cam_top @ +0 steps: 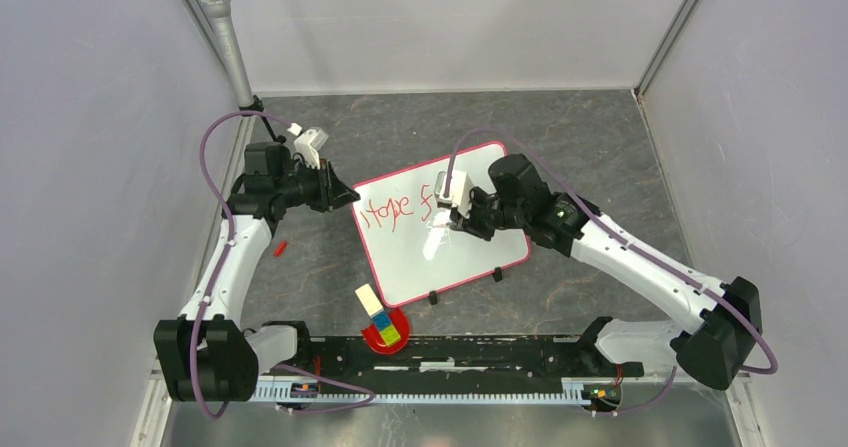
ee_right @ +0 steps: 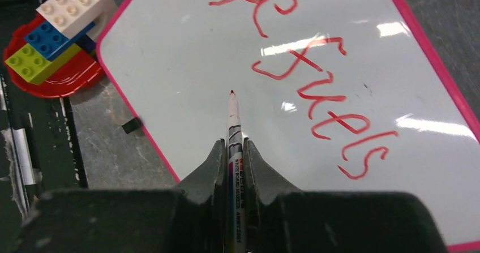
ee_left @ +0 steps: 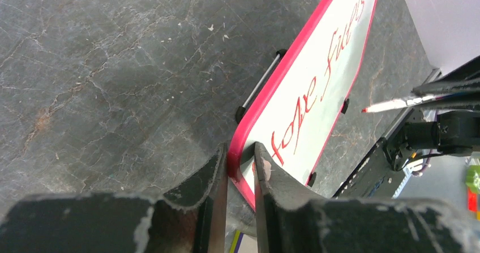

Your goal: Write a sentence on the whiteboard

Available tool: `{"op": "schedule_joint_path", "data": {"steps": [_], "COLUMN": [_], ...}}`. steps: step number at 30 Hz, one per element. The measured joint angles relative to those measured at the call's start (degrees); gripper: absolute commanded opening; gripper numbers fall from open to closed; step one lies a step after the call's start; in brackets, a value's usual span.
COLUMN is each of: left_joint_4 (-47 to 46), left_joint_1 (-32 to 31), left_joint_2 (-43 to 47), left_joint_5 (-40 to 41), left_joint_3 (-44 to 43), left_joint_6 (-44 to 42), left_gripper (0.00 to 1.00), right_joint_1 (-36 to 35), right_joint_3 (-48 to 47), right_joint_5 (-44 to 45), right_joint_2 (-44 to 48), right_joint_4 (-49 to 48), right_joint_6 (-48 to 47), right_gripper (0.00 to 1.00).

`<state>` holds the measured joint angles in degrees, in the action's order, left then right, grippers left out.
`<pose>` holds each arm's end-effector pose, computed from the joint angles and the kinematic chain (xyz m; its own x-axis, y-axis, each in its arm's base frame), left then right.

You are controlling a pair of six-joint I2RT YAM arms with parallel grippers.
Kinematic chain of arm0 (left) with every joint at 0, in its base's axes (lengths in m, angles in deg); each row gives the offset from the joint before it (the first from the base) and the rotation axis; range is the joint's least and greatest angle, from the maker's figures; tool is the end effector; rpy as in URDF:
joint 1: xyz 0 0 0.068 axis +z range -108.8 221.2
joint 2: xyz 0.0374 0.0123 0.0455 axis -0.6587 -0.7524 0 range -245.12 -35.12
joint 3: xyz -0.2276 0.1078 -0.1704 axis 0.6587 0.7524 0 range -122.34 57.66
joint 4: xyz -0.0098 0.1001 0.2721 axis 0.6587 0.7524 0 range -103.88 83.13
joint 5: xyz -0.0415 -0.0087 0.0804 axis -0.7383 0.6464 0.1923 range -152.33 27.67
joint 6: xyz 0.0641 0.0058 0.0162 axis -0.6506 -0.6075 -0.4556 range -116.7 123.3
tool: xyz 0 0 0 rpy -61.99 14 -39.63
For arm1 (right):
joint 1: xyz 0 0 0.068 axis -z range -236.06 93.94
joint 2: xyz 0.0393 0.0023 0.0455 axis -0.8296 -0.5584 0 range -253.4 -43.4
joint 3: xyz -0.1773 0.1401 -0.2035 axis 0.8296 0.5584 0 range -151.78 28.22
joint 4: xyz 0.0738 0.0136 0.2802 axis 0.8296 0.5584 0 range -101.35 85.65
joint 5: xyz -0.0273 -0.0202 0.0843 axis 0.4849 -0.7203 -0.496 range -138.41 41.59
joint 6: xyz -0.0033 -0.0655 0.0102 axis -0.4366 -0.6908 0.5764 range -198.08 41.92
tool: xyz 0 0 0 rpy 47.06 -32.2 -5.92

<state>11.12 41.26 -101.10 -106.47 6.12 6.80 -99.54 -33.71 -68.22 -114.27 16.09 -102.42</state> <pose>0.2674 -0.0363 0.3025 -0.6668 -0.0446 -0.7439 0.4973 0.7168 -0.4887 0.2081 0.2218 0.3366 -0.0436 -0.5759 -0.8163 -0.9477 0.2825 -0.1487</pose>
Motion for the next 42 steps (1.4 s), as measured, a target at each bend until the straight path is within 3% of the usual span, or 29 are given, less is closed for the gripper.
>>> {"op": "schedule_joint_path", "data": {"steps": [3, 13, 27, 42], "left_joint_4": [1.9, 7.34, 7.34, 6.73], "left_joint_1": [0.0, -0.02, 0.15, 0.22], "left_joint_2": [0.0, 0.04, 0.48, 0.68], "left_joint_5": [-0.37, -2.03, -2.97, -3.15], "left_joint_3": [-0.74, -0.96, 0.07, 0.42], "left_joint_6": [-1.77, -3.04, -2.99, -2.99], "left_gripper": [0.32, 0.33, 0.24, 0.15], "right_joint_1": [-2.49, -7.69, -13.31, -15.8], "right_joint_3": [1.49, 4.66, 6.86, 8.41], "right_joint_5": [-0.57, -0.02, 5.68, 6.1], "right_joint_2": [0.02, -0.11, -1.14, -3.48], "right_joint_4": [-1.66, -8.2, -13.03, -17.53], "right_joint_6": [1.01, 4.57, 3.89, 2.27], "right_gripper": [0.0, 0.0, 0.0, 0.0]}}
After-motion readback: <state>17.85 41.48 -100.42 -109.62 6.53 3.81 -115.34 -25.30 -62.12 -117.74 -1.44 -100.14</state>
